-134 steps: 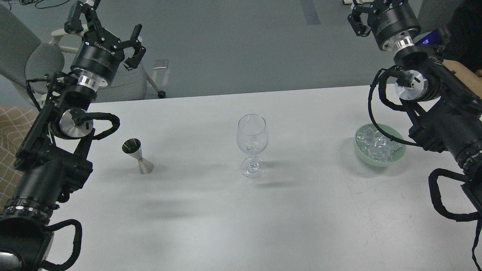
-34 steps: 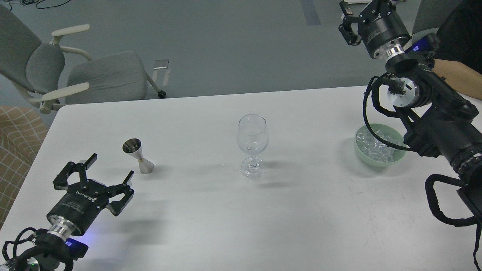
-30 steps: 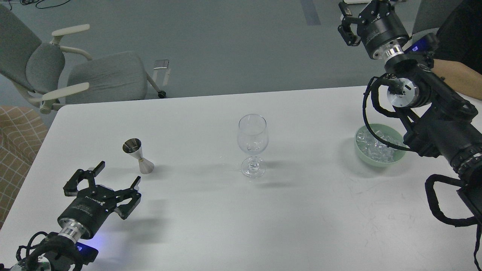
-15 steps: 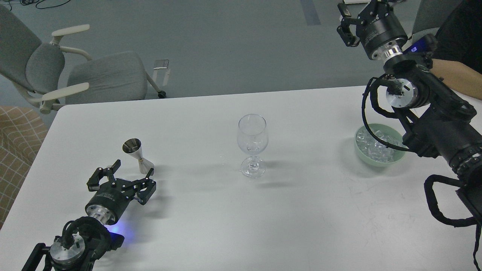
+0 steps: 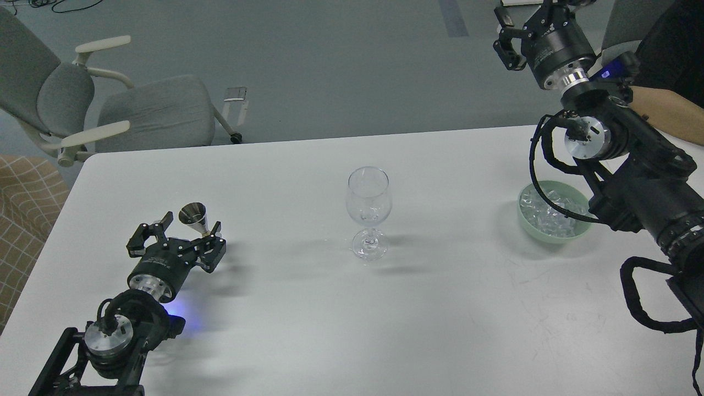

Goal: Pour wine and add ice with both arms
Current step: 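Close the left gripper around the metal jigger, then lift the jigger with the left gripper and carry it toward the wine glass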

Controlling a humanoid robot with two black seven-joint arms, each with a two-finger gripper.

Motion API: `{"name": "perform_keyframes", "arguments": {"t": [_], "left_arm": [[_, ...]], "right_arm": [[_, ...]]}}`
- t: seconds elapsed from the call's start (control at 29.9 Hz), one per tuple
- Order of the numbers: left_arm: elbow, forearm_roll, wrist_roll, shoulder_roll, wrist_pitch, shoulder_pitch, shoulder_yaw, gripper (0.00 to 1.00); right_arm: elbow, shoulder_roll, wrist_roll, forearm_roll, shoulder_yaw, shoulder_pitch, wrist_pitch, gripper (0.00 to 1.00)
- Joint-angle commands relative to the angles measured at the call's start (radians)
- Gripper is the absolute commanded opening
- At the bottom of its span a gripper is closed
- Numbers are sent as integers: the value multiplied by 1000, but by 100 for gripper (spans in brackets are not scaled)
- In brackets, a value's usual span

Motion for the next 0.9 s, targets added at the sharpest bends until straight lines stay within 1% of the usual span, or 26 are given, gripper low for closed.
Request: {"name": "perform_keyframes", "arguments": {"t": [0.0, 0.07, 0.13, 0.17, 0.2, 0.27, 0.3, 0.43, 0.57, 0.63, 0.67, 0.8, 0.84, 0.87], "left_arm": [[24, -1, 1, -2, 0, -18, -3, 92], [24, -1, 1, -4, 2, -20, -3, 90], [24, -1, 1, -4, -1, -20, -3, 80], [24, -1, -2, -4, -1, -21, -2, 69], [24, -1, -6, -5, -1, -21, 0, 61], [24, -1, -13, -5, -1, -21, 6, 50], [24, 1, -19, -5, -1, -21, 8, 50], [24, 1, -21, -5, -6, -20, 9, 47], [24, 1, -19, -5, -11, -17, 8, 36], [24, -1, -18, -8, -32, -17, 5, 36], [24, -1, -16, -11, -43, -17, 5, 34], [24, -3, -10, -28, -98, -12, 5, 20], [24, -3, -10, -30, -101, -12, 3, 7], [24, -1, -9, -30, -101, -12, 3, 3]], "right_arm": [[0, 1, 0, 0, 0, 1, -1, 100], [0, -1, 0, -1, 0, 3, -1, 100], [0, -4, -1, 0, 0, 3, -1, 100], [0, -4, -1, 0, -1, 4, -1, 100], [0, -4, -1, 0, 0, 4, -1, 100], [0, -2, -1, -1, -1, 4, -4, 100], [-1, -2, -1, 0, -1, 4, -5, 100], [-1, -1, -1, -1, -1, 4, -6, 100], [-1, -1, -1, -1, -1, 7, -6, 100], [-1, -1, -1, -1, -1, 9, -8, 100], [-1, -1, -1, -1, -1, 9, -8, 100], [-1, -1, -1, -1, -1, 11, -9, 100], [-1, -1, -1, -1, -1, 11, -9, 100], [-1, -1, -1, -1, -1, 11, -9, 100]]}}
